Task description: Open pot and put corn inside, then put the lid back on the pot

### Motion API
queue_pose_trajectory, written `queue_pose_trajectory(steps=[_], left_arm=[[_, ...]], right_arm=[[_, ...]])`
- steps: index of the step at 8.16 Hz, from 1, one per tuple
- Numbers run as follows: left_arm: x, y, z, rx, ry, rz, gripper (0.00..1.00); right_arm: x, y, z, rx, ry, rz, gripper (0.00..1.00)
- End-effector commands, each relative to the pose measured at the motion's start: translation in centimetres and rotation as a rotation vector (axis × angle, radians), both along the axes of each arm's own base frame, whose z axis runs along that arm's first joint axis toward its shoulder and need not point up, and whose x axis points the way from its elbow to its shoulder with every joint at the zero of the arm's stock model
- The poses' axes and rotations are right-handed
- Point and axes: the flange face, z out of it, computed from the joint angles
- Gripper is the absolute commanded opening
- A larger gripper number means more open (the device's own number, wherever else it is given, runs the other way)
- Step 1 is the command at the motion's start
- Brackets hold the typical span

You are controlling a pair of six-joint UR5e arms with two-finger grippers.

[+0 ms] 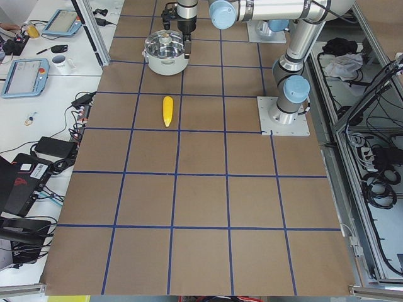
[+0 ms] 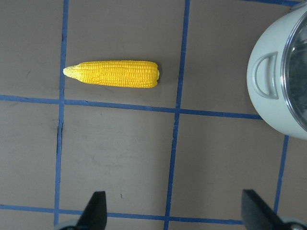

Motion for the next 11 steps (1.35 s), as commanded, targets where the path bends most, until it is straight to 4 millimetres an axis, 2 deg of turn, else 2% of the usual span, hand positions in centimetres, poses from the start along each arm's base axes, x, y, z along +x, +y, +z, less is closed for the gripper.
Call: queue_pose_trajectory(steps=[1, 2, 3, 5, 6, 7, 8, 9, 10, 11], left_arm=[[0.9, -0.3, -0.1, -0.004, -0.008, -0.072, 1.00], [1.8, -0.5, -0.5, -0.003, -0.023, -0.187, 1.00], [3.6, -0.7, -0.5, -0.006, -0.023, -0.223, 1.00], [8.5, -2.6, -1.7, -0.018, -0.042, -0.363, 1.00], [9.4, -2.8, -1.6, -0.025, -0.055, -0.437, 1.00], [10.5, -3.1, -2.3, -0.028, -0.058, -0.448, 1.00], [11.1, -4.2, -2.6, -0.070, -0.081, -0.445, 1.00], [11.5, -5.6, -4.3, -0.064, -0.086, -0.532, 1.00], [11.7, -6.6, -5.6, -0.062, -0.101, -0.713, 1.00], [11.9, -7.3, -6.2, -0.081, -0.117, -0.782, 1.00]], right_arm=[[0.0, -0.1, -0.2, 0.002, 0.000, 0.000, 1.00], [0.0, 0.0, -0.1, 0.002, 0.000, -0.002, 1.00], [0.0, -0.1, -0.1, 0.001, 0.000, 0.000, 1.00], [0.0, -0.1, 0.0, -0.001, 0.000, 0.000, 1.00], [0.0, -0.2, 0.0, -0.005, 0.000, 0.000, 1.00], [0.0, -0.2, -0.1, -0.005, 0.000, -0.002, 1.00], [0.0, -0.2, -0.1, -0.005, 0.000, -0.002, 1.00], [0.0, -0.2, -0.1, -0.004, 0.000, -0.002, 1.00], [0.0, -0.2, -0.1, -0.005, 0.001, -0.002, 1.00], [0.0, -0.2, -0.1, -0.005, 0.001, -0.002, 1.00]])
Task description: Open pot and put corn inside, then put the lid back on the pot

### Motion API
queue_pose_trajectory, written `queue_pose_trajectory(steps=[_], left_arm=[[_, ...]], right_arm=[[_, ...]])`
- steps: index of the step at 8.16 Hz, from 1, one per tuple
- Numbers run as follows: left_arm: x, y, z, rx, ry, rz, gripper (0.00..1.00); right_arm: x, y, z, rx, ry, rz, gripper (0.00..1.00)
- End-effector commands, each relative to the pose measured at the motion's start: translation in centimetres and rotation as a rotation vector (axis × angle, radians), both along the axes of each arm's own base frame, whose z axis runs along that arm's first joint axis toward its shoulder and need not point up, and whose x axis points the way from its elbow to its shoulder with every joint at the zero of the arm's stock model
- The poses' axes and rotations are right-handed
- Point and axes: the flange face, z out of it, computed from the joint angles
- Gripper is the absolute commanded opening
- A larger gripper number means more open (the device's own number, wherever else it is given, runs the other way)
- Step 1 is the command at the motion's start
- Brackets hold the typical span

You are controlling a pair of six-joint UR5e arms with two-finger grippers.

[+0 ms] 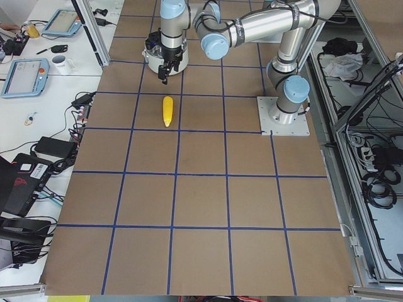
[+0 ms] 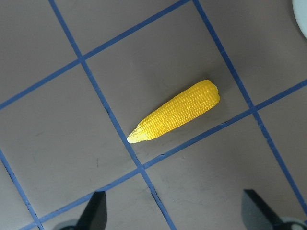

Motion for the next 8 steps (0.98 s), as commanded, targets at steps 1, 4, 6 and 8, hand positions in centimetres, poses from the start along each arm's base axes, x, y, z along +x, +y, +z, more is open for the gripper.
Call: queue_pose_trajectory(steps=[1, 4, 6, 8], left_arm=[[0.5, -2.0, -3.0, 0.004, -0.012, -0.218, 1.00], [1.2, -4.2, -9.7, 0.105, 0.013, -0.479, 1.00], [1.4, -4.9, -12.9, 0.160, 0.040, -0.567, 1.00], [1.5, -5.4, -17.2, 0.211, 0.074, -0.658, 1.00]], right_arm=[[0.0, 0.0, -0.1, 0.001, 0.001, -0.002, 1.00], [0.0, 0.1, -0.1, 0.001, -0.001, -0.003, 1.00], [0.0, 0.1, -0.1, 0.001, -0.001, -0.002, 1.00], [0.0, 0.1, -0.1, 0.001, -0.001, -0.002, 1.00]])
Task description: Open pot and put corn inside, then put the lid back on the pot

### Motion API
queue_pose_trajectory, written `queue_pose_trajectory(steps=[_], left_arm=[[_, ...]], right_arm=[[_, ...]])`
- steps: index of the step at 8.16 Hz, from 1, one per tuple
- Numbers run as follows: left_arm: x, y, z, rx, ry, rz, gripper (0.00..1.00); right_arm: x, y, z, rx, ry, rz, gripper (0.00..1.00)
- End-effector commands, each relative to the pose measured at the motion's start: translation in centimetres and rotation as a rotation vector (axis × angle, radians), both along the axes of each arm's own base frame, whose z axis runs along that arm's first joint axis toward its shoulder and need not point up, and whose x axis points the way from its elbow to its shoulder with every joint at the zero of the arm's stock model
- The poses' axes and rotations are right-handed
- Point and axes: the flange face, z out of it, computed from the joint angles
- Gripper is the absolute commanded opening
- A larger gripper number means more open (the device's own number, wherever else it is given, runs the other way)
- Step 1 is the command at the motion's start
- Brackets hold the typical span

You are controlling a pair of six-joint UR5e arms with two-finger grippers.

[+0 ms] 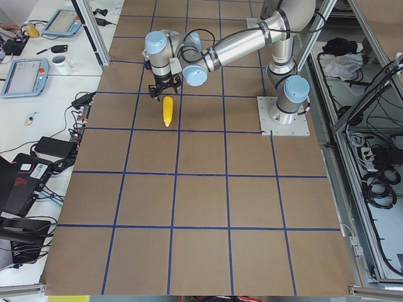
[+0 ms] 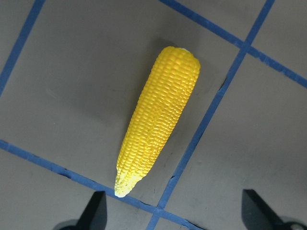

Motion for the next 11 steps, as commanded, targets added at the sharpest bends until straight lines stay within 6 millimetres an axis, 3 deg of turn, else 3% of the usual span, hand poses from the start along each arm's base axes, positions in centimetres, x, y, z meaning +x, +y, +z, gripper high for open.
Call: queue_pose_trajectory(steps=[1, 2, 4, 5, 7, 8, 9, 11], left_arm=[[0.2, -0.6, -4.9, 0.068, 0.026, -0.103, 1.00], [0.2, -0.7, -5.4, 0.075, 0.030, -0.107, 1.00], [0.6, -1.8, -7.2, 0.036, 0.030, -0.226, 1.00], [0.8, -2.5, -8.2, 0.008, 0.023, -0.275, 1.00], [0.9, -3.0, -8.5, -0.016, 0.021, -0.340, 1.00], [0.5, -3.1, -8.6, -0.030, 0.046, -0.359, 1.00], [0.2, -3.1, -9.0, -0.041, 0.087, -0.378, 1.00], [0.1, -3.0, -10.7, -0.017, 0.107, -0.375, 1.00]], right_arm=[[0.1, -0.2, -0.1, -0.003, 0.001, 0.002, 1.00], [0.4, -2.1, -0.3, -0.084, 0.002, 0.003, 1.00], [2.3, -6.3, -2.6, -0.160, -0.015, -0.044, 1.00], [5.2, -7.3, -4.4, -0.179, -0.026, -0.057, 1.00], [12.8, -9.2, -10.7, -0.184, -0.055, -0.127, 1.00], [15.6, -9.8, -13.2, -0.209, -0.074, -0.126, 1.00], [17.4, -10.4, -15.5, -0.214, -0.090, -0.100, 1.00], [18.2, -11.2, -17.1, -0.227, -0.099, -0.089, 1.00]])
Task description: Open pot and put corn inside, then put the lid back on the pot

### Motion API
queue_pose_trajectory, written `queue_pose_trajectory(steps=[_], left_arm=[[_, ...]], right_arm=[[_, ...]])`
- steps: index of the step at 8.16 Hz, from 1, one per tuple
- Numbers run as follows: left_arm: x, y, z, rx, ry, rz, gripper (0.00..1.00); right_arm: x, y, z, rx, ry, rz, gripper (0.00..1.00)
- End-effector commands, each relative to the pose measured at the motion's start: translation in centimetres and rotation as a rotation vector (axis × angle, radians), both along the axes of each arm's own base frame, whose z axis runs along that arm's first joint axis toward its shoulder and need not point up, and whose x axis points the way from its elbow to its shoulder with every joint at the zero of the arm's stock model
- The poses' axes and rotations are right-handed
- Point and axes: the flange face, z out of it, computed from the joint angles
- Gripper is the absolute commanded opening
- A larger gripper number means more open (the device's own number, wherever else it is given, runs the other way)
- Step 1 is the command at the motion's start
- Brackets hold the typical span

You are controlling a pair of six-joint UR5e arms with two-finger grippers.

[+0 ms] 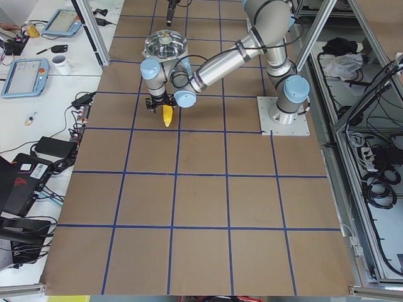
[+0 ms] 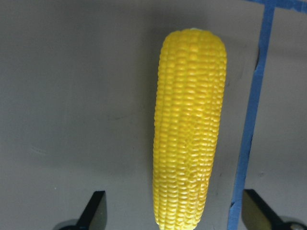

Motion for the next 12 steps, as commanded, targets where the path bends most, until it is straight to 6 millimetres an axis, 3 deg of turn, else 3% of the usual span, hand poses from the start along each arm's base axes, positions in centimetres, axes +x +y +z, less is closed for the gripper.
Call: queue_pose_trajectory(steps=[1, 6, 7, 8, 9, 12], left_arm=[[-0.3, 0.4, -1.9, 0.029, 0.027, -0.008, 1.00], [-0.7, 0.6, -3.6, 0.050, 0.059, -0.001, 1.00], [-0.7, 0.6, -3.5, 0.053, 0.051, -0.005, 0.84], [-0.6, 0.6, -3.3, 0.052, 0.045, -0.003, 0.22], [-0.7, 0.5, -3.1, 0.046, 0.045, -0.012, 0.00], [-2.0, 0.7, 0.0, 0.015, -0.057, -0.048, 0.00]], right_arm=[[1.5, -1.1, -3.1, -0.008, -0.003, 0.013, 1.00], [1.5, -2.0, -4.5, -0.031, 0.023, 0.027, 0.98], [1.4, -2.1, -4.4, -0.031, 0.023, 0.030, 0.79], [1.4, -2.1, -4.4, -0.030, 0.021, 0.031, 0.58], [1.4, -2.1, -4.2, -0.033, 0.019, 0.031, 0.50], [1.4, -2.0, -3.5, -0.041, 0.014, 0.030, 0.31]])
